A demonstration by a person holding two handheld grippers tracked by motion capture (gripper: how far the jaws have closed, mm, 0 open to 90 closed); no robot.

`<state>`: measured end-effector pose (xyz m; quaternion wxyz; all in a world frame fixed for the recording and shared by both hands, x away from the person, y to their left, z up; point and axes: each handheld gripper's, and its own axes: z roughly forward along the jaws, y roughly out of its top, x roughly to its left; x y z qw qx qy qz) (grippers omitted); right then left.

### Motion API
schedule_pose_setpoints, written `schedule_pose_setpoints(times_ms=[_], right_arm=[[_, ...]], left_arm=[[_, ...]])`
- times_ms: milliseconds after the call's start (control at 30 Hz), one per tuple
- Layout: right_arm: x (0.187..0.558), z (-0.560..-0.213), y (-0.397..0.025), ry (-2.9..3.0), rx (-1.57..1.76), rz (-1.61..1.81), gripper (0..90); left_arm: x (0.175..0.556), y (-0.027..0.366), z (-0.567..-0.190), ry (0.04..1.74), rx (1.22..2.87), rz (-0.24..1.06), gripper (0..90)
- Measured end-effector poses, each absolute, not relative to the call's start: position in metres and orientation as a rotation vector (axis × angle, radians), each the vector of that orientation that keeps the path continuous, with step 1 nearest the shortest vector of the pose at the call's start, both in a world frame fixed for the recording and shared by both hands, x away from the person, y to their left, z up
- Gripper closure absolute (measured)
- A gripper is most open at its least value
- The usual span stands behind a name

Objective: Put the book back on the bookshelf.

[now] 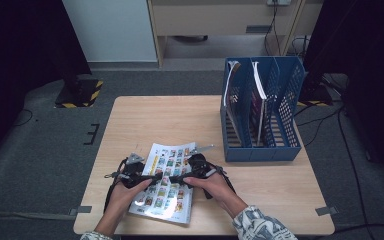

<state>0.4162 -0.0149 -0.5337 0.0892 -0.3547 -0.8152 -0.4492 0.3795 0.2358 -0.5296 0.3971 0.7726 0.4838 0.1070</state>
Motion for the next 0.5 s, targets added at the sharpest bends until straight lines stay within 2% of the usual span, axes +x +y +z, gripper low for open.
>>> schedule_pose_setpoints(times_ms=[200, 500], right_arm=[[0.4159, -0.5344, -0.0194, -2.458, -1.019, -1.342, 18.4], [0.4136, -0.5382, -0.0234, -2.447, -1.008, -1.396, 19.7]], left_arm=[[0.3793, 0.2357, -0.5299, 1.225, 1.954, 0.275, 18.4], [0.3794, 0.2358, -0.5302, 1.221, 1.953, 0.276, 18.3]])
